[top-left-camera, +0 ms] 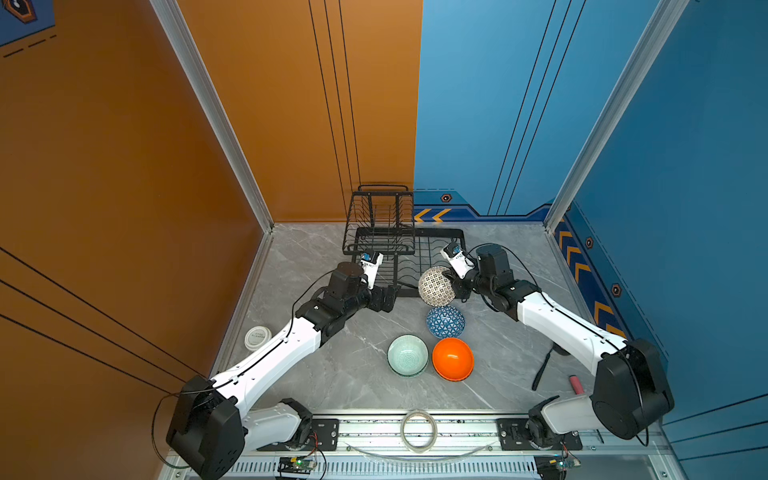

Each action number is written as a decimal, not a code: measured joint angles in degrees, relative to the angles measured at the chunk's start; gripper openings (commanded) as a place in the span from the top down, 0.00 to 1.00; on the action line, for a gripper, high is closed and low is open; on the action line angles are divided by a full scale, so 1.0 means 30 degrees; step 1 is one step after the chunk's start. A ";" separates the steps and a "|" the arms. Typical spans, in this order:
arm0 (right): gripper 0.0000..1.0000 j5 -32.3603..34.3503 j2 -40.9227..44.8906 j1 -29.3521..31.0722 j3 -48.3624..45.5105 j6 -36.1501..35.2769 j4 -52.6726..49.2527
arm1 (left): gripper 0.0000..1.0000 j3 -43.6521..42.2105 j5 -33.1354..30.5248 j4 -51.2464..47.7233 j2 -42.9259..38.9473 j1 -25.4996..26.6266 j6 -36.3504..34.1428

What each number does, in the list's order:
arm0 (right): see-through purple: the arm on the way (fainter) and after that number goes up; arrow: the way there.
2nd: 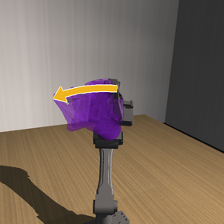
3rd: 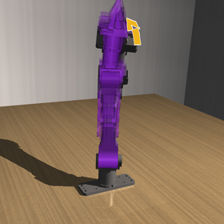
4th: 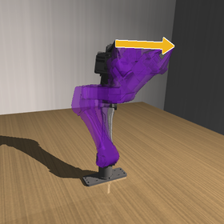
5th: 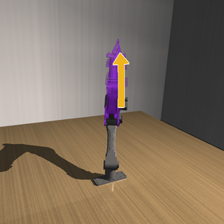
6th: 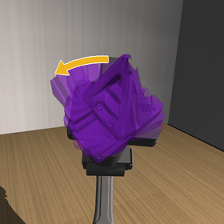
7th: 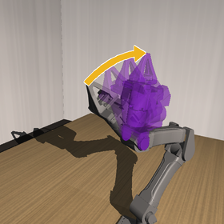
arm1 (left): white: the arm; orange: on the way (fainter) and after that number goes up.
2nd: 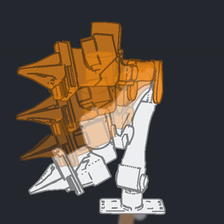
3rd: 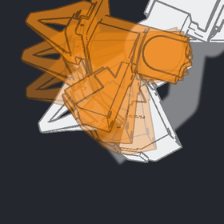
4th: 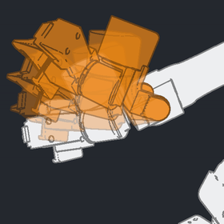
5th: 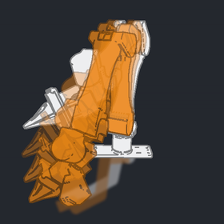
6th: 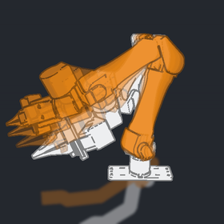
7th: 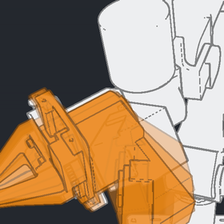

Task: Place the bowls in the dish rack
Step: 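Lift the patterned bowl with the right gripper while the left gripper lets go, then carry the patterned bowl with the right gripper over the lower rack tier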

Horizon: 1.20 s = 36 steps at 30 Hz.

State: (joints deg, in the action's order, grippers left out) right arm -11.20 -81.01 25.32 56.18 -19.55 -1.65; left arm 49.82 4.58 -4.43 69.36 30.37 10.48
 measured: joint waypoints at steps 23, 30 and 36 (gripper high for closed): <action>1.00 0.7635 -0.2463 0.1887 -0.2623 -1.3333 1.1737 | 0.02 -0.0357 0.0656 0.0415 0.0036 -0.0619 0.0007; 1.00 0.8233 -0.4991 0.1938 -0.2120 -1.6444 1.4469 | 0.02 -0.0357 0.0736 0.0474 0.0066 -0.0765 0.0007; 1.00 0.8510 -0.7169 0.1923 -0.0801 -1.8418 1.6575 | 0.02 -0.0357 0.0801 0.0474 0.0066 -0.0765 0.0007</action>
State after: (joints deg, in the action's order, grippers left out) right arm 14.33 -102.52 31.09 53.78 -74.81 48.07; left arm 48.75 6.98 -3.01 69.56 28.08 10.50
